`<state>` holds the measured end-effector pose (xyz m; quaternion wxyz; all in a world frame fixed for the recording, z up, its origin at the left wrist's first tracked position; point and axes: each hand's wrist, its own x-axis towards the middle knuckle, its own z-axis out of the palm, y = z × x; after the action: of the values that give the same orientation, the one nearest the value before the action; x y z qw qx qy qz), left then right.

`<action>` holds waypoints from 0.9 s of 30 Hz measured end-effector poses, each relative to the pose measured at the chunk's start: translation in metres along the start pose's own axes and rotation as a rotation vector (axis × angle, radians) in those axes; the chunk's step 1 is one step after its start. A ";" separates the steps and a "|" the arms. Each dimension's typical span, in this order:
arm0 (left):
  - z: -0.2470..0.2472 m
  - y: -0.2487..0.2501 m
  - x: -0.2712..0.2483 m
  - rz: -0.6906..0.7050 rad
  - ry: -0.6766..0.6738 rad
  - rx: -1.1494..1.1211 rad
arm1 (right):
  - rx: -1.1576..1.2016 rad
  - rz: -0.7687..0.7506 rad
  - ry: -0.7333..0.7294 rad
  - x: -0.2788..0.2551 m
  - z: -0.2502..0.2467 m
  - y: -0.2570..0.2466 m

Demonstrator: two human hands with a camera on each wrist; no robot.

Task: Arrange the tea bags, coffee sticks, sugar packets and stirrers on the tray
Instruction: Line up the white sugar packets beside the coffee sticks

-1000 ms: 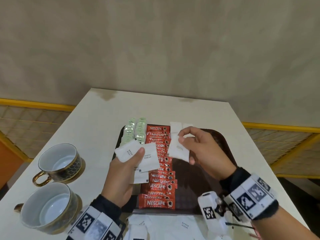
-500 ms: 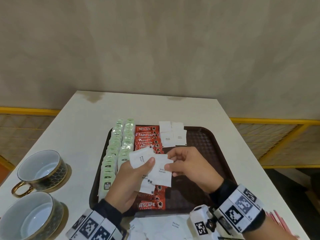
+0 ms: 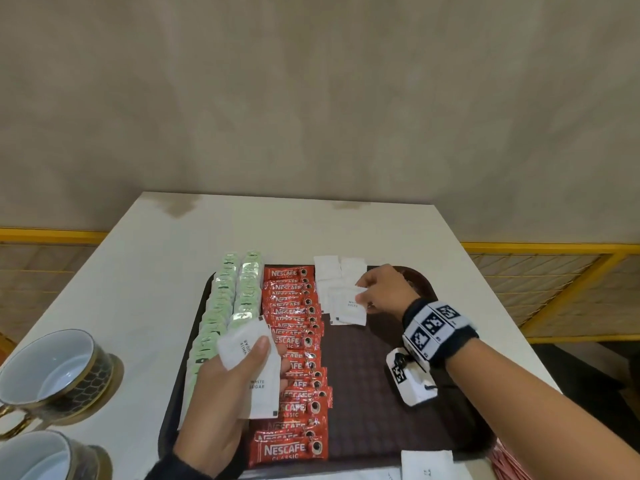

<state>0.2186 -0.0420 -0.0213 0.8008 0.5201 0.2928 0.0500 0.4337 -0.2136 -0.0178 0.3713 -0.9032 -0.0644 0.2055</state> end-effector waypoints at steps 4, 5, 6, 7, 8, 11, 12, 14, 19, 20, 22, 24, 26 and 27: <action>0.002 0.004 0.001 -0.001 0.019 -0.013 | 0.039 0.001 -0.001 0.010 0.010 -0.007; 0.002 0.005 0.001 -0.002 0.024 -0.017 | 0.045 -0.001 0.000 0.012 0.012 -0.008; 0.003 0.005 0.001 -0.002 0.027 -0.022 | 0.043 -0.004 0.001 0.013 0.014 -0.008; 0.003 0.006 0.001 0.000 0.029 -0.029 | 0.037 -0.011 0.004 0.013 0.014 -0.008; 0.003 0.006 0.001 0.003 0.029 -0.034 | 0.032 -0.017 0.008 0.014 0.015 -0.008; 0.002 0.004 0.003 0.003 0.034 -0.040 | 0.056 -0.027 -0.002 0.014 0.012 -0.008; 0.002 0.003 0.003 0.001 0.037 -0.042 | 0.092 -0.028 -0.018 0.013 0.009 -0.008; 0.001 0.003 0.003 -0.004 0.038 -0.045 | 0.201 -0.023 -0.056 0.012 -0.002 -0.006; 0.001 0.004 0.002 0.016 0.033 -0.047 | 0.183 0.009 -0.072 0.010 -0.041 0.013; 0.001 0.005 0.002 0.016 0.030 -0.048 | 0.121 0.012 -0.067 0.011 -0.044 0.018; 0.005 0.005 0.003 0.012 0.013 -0.048 | 0.054 0.014 -0.057 0.012 -0.043 0.023; 0.009 0.005 0.003 0.010 -0.004 -0.049 | 0.042 0.008 -0.051 0.016 -0.038 0.024; 0.014 0.003 0.002 0.014 -0.013 -0.038 | 0.026 -0.011 -0.038 0.020 -0.032 0.022; 0.016 0.003 0.002 0.016 -0.016 -0.029 | 0.015 -0.026 -0.028 0.021 -0.030 0.020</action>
<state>0.2291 -0.0531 -0.0153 0.8102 0.5112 0.2812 0.0565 0.4649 -0.2415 -0.0201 0.3798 -0.8965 -0.0799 0.2135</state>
